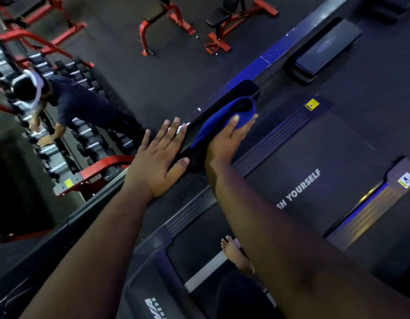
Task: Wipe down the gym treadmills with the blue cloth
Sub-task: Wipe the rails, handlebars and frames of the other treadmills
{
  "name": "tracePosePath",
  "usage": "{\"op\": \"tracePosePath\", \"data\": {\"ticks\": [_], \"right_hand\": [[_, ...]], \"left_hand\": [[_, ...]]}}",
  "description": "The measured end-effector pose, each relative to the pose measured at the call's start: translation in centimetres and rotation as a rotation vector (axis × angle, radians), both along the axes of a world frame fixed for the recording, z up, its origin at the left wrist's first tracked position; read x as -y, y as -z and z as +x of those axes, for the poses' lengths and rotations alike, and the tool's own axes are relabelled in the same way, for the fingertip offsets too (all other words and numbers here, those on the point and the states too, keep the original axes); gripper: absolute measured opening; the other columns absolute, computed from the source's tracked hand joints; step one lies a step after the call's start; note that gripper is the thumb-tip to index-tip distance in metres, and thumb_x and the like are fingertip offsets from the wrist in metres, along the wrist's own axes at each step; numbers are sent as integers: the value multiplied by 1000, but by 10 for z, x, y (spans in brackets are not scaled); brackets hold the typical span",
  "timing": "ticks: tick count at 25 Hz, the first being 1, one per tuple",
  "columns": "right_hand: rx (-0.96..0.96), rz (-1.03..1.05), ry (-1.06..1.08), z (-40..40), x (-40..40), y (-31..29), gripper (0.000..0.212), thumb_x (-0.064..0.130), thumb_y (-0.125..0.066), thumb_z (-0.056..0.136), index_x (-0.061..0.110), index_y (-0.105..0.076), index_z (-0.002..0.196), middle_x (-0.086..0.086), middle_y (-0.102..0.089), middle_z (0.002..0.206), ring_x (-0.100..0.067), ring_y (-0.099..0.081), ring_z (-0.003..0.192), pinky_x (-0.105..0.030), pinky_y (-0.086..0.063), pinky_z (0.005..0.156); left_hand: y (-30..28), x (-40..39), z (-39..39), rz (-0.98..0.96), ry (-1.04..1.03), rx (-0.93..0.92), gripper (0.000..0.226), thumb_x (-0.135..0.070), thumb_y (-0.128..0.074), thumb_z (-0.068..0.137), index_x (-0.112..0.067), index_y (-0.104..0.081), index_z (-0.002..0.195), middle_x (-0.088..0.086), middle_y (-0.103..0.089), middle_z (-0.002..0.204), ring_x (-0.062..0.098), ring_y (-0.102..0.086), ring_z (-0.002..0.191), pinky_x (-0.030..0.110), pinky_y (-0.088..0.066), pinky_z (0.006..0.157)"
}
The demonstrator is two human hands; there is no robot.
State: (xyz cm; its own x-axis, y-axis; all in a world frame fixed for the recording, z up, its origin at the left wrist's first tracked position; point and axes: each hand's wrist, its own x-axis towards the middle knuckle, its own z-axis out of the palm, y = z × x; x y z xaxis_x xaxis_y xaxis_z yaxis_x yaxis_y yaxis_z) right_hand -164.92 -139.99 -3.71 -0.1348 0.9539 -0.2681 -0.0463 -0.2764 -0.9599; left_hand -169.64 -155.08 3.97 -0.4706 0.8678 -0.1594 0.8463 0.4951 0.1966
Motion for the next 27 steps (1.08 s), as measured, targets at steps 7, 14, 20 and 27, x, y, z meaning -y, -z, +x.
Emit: {"op": "tracePosePath", "data": {"ticks": [7, 14, 20, 27], "right_hand": [[-154, -82, -277, 16, 109, 6, 89, 71, -38, 91, 23, -7, 159, -7, -6, 167, -21, -15, 153, -49, -20, 123], [36, 7, -130, 3, 67, 0, 74, 41, -38, 102, 7, -3, 158, -11, -3, 167, -16, -7, 153, -36, -12, 124], [28, 91, -90, 9, 3, 2, 69, 30, -38, 101, -2, -9, 155, -19, -8, 165, -27, -11, 153, -18, -7, 122], [228, 207, -608, 55, 84, 27, 65, 42, -38, 99, -1, -35, 148, -25, -29, 156, -36, -31, 145, -41, -24, 121]], "left_hand": [[-3, 5, 1, 45, -20, 64, 75, -60, -15, 94, -24, -4, 159, -9, 2, 166, 8, 7, 153, 50, -3, 124], [0, 3, -2, 38, -37, 85, 74, -61, -14, 94, -26, -3, 159, -11, 4, 165, 7, 9, 152, 50, -1, 124], [1, 4, -1, 13, 0, 41, 73, -60, -12, 95, -27, -2, 159, -11, 7, 166, 9, 12, 152, 51, 0, 124], [-3, 2, 1, -15, 3, 14, 75, -60, -12, 95, -23, 0, 159, -7, 8, 165, 10, 10, 152, 53, 2, 123]]}}
